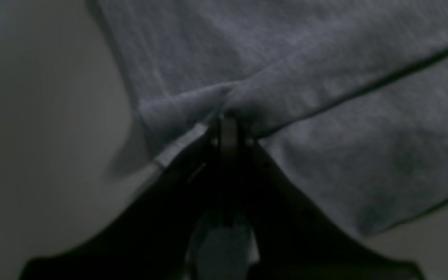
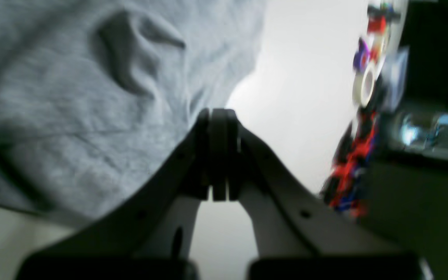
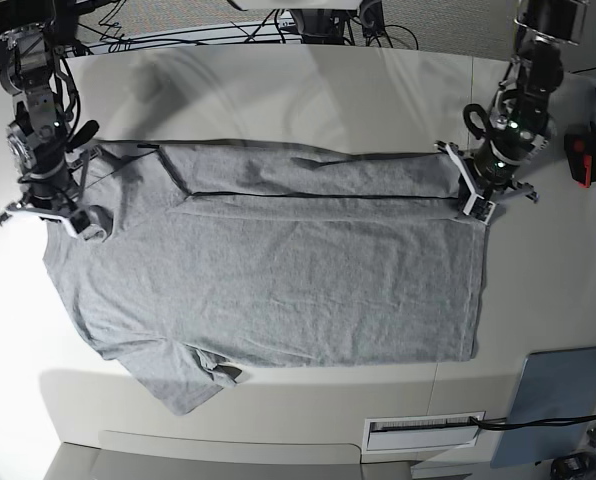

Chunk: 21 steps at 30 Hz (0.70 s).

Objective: Fold the T-shirt properly
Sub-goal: 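Drag the folded shoulder edge back toward the collar with both grippers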

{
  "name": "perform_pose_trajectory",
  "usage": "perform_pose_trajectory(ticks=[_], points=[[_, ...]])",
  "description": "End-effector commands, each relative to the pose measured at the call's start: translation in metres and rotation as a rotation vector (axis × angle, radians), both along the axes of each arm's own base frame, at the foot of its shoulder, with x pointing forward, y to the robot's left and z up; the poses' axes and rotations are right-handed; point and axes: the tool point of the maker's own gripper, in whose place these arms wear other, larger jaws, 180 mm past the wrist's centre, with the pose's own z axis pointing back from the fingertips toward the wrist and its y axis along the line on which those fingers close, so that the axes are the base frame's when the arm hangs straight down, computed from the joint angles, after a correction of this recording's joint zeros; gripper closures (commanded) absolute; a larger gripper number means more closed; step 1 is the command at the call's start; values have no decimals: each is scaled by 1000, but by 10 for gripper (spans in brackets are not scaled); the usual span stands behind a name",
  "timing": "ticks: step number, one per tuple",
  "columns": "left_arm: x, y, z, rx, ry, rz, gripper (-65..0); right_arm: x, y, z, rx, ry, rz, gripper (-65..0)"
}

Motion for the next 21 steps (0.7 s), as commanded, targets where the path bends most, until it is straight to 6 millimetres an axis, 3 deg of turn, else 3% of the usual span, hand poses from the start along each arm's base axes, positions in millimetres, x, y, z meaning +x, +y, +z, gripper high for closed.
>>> perform_pose_trajectory(ticks=[1,5,12,16,21], points=[[7,3,10,6,-42,8,0,4,-3,12,18,-55,-6,0],[7,-3,7,-19,-52,65,0,-4,-9,2,147,-89,-60,0],[4,-10,3,-61,-44,94,0,-24,-25,-56,247,25,-123,0],[-8,-11,-6,-68,-13,97,0,-34,-35,-80,276,92,-150,0],[-28,-11,-18,-65,32,98,0,-50,-39,-91,263,166,-177,0]])
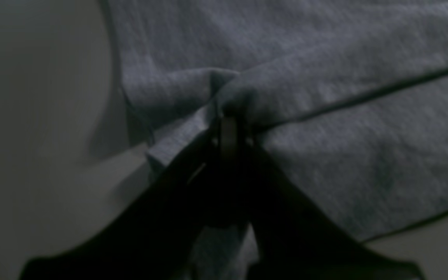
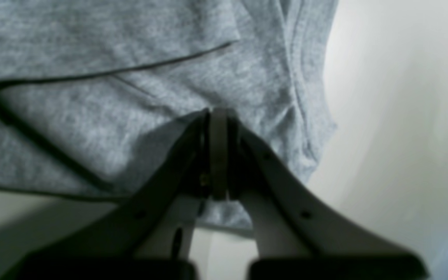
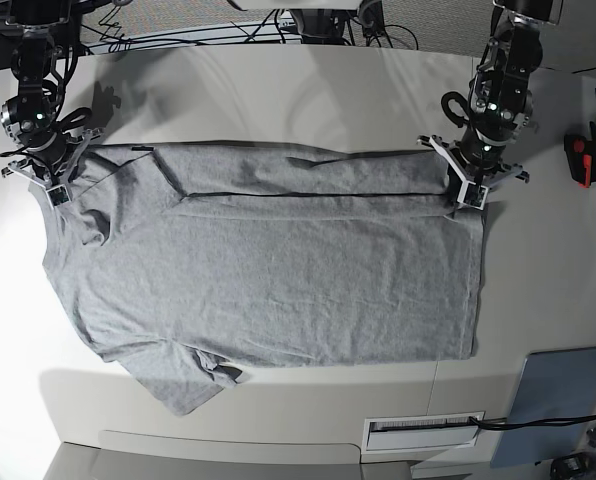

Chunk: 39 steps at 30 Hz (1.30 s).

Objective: Fold the T-shirt properly
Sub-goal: 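Drag the folded shoulder edge back toward the collar with both grippers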

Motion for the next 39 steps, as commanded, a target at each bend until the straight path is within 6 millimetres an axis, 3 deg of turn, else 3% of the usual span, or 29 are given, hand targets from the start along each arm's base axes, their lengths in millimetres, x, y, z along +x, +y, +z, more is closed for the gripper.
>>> perform_pose_trajectory(ticks=[1,6,10,14,21,24,29,31,35,39], points=[[-12,4,-10,19,64,-4,0,-14,-11,-4,-36,71,-12,0],[-32,8,-20,41,123,-59,0,-32,-9,-6,-46,97,0,0],[-47,20,-17,49,142,-73,0,-45,-19,11,-77,74,-16,0],[-70,19,-15,-3,205,-133,0,-60,-26,25,-108,70,-18,0],[-113,17,-25,-14,301,-186,0,-96,-26,15,-122,162,-11,0],[-111,15,-22,-23,282,-189,0,-90,-20,20,-112,136,3,0],[-101,10,-13,-25,247,-201,0,-49,14,64,-96,-32,97,0],[-98,9,-12,-27,239,-201,0,-37,18,74,-98,-74,106,0],[-97,9,-11,-27,237,-201,0,-32,9,65,-62,-76,66,0],[-96,9,-11,-29,230,-201,0,-36,-14,39,-36,-31,-12,0]])
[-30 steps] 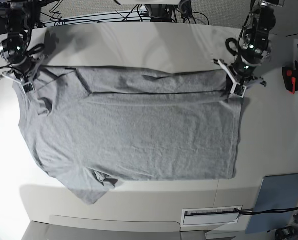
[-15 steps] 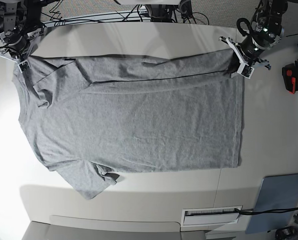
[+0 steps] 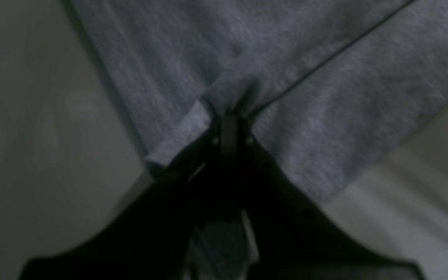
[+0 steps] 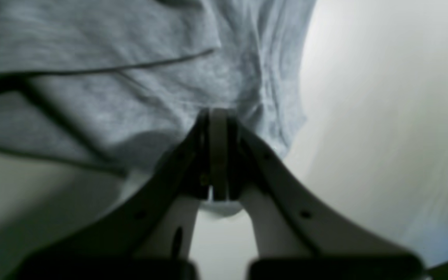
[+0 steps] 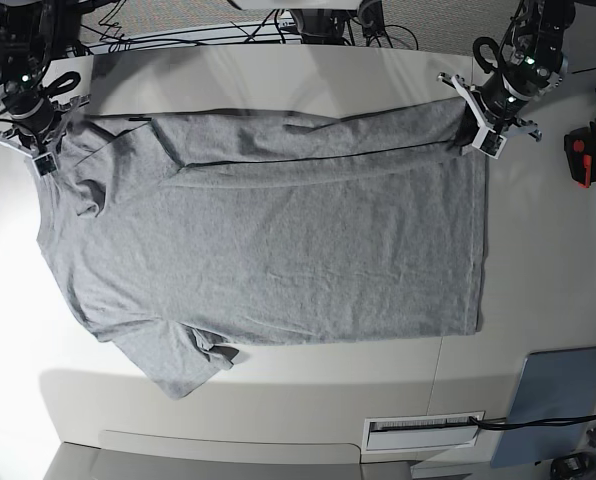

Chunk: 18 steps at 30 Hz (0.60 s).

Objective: Fold the T-shirt properly
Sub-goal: 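Drag the folded shoulder edge back toward the collar with both grippers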

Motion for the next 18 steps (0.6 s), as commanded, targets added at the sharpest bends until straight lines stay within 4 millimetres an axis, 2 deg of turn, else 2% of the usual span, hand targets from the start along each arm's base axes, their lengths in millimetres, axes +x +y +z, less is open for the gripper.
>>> perform_pose_trajectory(ticks=[1,5,7,12,18], points=[[-12,3,-9,34,62,-23,0,7,-11,6,-13,-25,-11,0],[-13,3,-10,38,69,-24,0,-11,-21,-22,17,84,-36,0],[-16,4,-12,45,85,-23,0,-25,-22,-28,11,139,-37,0],[-32,8,-19,60,129,-28,0,-57,-31,-30,-25,211,-25,0],[-63,8,-24,65,198,-93,0,-79,-45,-13,-67,216,-46,0]])
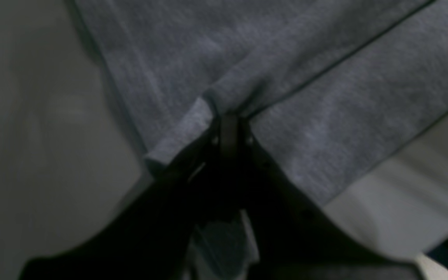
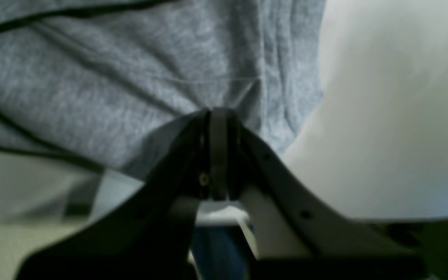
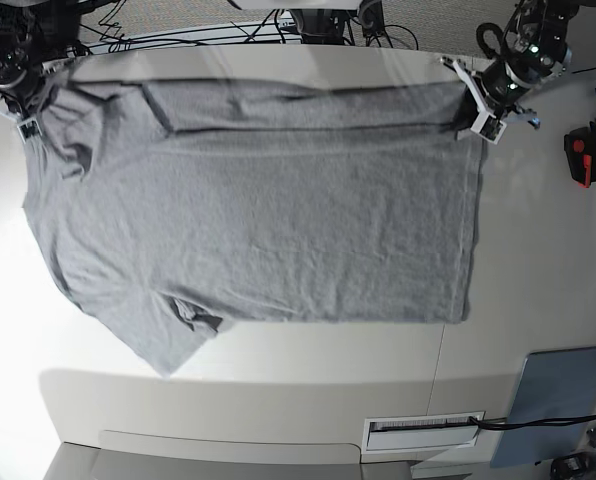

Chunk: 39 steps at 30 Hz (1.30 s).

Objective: Fold the T-shirt properly
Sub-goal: 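Drag the folded shoulder edge back toward the collar with both grippers, then release the shirt and move both grippers to the hem corners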

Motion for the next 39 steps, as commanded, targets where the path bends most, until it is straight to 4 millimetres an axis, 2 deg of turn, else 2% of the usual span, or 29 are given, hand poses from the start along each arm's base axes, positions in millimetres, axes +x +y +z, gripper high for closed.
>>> perform_pose_trajectory(ticks=[1,4,13,16,25,30,34,39], points=[[-37,11,-21,89,148,-48,0,-5,-12,10,-49,17,-2,0],[-47,13,-18,99,163,-67,0,-9,-13,18,-64,11,9,0],[-75,18,-14,146,230,-126,0,-14,-13,18,-71,30,12,0],[-75,24,-15,185,225,-147,0,-17,-14,18,-77,45,4,0],[-68,19,-8,187,192,-164,0,-26,-17,16,-88,75,0,0],[-66,20,-6,190,186,-162,0,-27,-25,22,-106,69,-25,0],[-54,28,3,204,148,-142,0,-18,-25,33,-94,19,-35,0],[-25,37,32,191,50,-86,0,7,-12,58,-115,-62,25,0]])
